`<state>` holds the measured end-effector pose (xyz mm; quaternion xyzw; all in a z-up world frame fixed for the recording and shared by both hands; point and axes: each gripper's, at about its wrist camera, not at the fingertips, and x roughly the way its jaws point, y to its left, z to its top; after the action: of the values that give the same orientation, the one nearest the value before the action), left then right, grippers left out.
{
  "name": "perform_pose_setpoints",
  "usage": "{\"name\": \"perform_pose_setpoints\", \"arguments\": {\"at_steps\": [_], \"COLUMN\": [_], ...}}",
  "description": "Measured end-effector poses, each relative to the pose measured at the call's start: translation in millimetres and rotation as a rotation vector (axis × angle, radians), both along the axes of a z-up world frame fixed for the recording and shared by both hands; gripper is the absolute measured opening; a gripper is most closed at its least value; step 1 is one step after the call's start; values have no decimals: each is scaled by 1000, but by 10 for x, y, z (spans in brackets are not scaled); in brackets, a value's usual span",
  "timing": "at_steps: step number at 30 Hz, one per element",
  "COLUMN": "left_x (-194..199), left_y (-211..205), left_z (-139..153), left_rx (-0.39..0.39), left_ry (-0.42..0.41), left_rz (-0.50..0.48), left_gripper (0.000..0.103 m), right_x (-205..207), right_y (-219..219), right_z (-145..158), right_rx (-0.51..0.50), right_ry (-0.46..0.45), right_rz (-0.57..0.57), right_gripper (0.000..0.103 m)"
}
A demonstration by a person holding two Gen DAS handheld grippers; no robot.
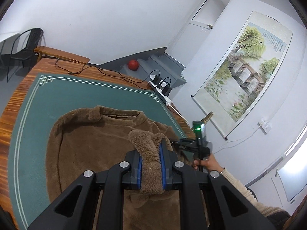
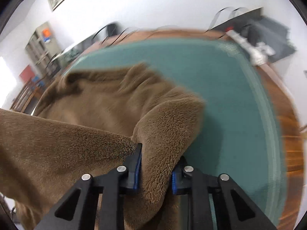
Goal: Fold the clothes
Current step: 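Grasp the other sleeve with the left gripper and lift it, then fold the sleeve across the body and open the left gripper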
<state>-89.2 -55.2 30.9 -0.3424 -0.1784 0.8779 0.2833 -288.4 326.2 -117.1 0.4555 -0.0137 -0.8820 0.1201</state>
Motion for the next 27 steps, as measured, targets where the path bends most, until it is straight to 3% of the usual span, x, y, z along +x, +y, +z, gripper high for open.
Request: {"name": "perform_pose_setpoints", "arguments": {"at_steps": [3, 6, 9, 11, 12, 13, 14, 15, 20, 24, 27], "left_x": [-235, -470, -704, -861, -939, -1017, -1096, -1145, -1003, -839, -749], "left_y": [-29, -59, -88, -107, -117, -127, -137, -161, -246, -22, 172], "left_z": [-203, -406, -608, -743, -811, -879, -946, -1010, -1166, -1214, -1312], "left_rx": [-46, -92, -138, -169, -184, -199, -215, -227, -240, -296, -332], "left_ry": [-44, -87, -131, -160, -174, -189, -203, -218, -258, -247, -251], "left_rz": [39, 78, 117, 143, 156, 169, 182, 197, 203, 146, 96], "left_gripper": [16, 16, 16, 16, 16, 16, 16, 16, 17, 46, 51], "right_x": [47, 66, 37, 146, 193, 267, 372, 477, 1138, 1402, 1517], "right_y": [336, 551, 695, 706, 684, 636, 558, 480, 10, -320, -534], "right_z": [176, 224, 163, 161, 174, 214, 249, 283, 340, 83, -166], "right_rx": [46, 172, 129, 70, 63, 63, 85, 107, 312, 506, 652], "right_ry": [73, 130, 121, 139, 146, 159, 190, 222, 367, 351, 317], "right_rz": [-101, -205, -227, -192, -172, -142, -110, -78, 129, 267, 345], "right_gripper": [24, 24, 24, 26, 36, 48, 77, 90, 90, 90, 90]}}
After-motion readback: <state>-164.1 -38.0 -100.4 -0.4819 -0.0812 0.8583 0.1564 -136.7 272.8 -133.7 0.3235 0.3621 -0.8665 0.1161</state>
